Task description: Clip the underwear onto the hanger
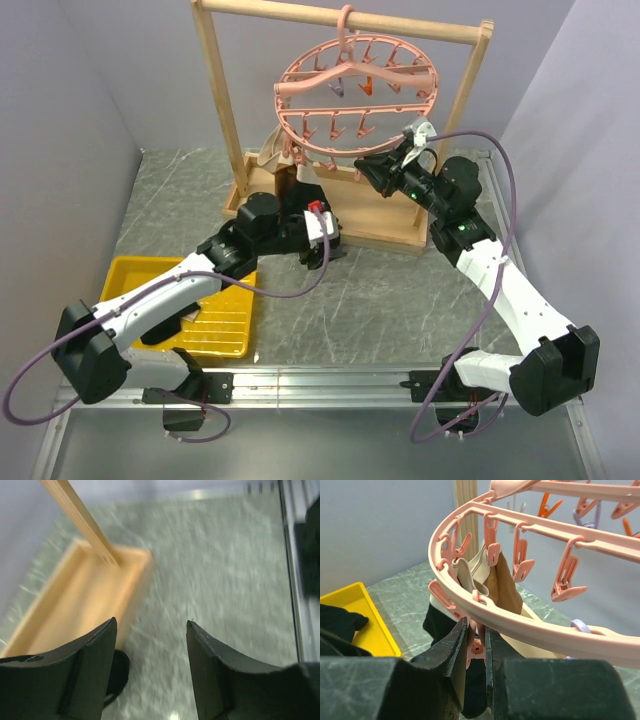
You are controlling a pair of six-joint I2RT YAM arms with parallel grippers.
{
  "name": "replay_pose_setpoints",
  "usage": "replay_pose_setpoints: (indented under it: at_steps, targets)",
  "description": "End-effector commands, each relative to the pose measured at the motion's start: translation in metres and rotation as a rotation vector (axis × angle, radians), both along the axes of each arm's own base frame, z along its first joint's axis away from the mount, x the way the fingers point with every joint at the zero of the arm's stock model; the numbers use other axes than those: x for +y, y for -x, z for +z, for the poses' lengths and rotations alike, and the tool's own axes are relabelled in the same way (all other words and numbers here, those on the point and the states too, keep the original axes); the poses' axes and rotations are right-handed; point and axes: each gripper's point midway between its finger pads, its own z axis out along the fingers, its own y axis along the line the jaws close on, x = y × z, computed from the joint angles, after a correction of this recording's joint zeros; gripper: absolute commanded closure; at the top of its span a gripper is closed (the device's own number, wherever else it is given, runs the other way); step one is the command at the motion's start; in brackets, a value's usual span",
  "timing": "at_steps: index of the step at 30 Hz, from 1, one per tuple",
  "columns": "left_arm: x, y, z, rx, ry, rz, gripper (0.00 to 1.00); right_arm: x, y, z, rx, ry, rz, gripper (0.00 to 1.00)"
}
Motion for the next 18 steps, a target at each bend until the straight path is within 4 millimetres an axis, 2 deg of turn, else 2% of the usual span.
replay_pose_setpoints:
  at_steps: [1,2,4,5,6,8,14,15,18]
  targets:
    - [0.006,0.006,-0.036,0.028,-0.187,-0.073,0.38,0.003,0.008,0.02,0.006,-0.039,-0.031,1.0]
    - [0.008,0.003,-0.054,0.061,-0.246,-0.06,0.39,0.004,0.009,0.021,0.012,-0.045,-0.03,1.0]
    - [0.006,-0.001,-0.063,0.049,-0.302,-0.059,0.39,0.008,0.012,0.022,0.021,-0.049,-0.026,1.0]
    - [0.011,-0.002,-0.085,0.09,-0.38,-0.053,0.39,0.009,0.011,0.021,0.032,-0.052,-0.03,1.0]
    - [0.007,-0.002,-0.086,0.075,-0.405,-0.061,0.39,0.012,0.013,0.024,0.031,-0.052,-0.024,1.0]
    - [0.007,-0.005,-0.106,0.052,-0.491,-0.073,0.4,0.014,0.013,0.022,0.044,-0.042,-0.028,1.0]
    - [0.009,-0.035,-0.135,-0.085,-0.68,-0.03,0.39,0.021,0.015,0.019,0.065,-0.019,-0.038,1.0]
    - [0.014,-0.037,-0.142,-0.089,-0.728,-0.026,0.39,0.022,0.014,0.021,0.063,-0.018,-0.046,1.0]
    - [0.015,-0.044,-0.147,-0.155,-0.791,-0.064,0.39,0.027,0.016,0.023,0.066,-0.006,-0.047,1.0]
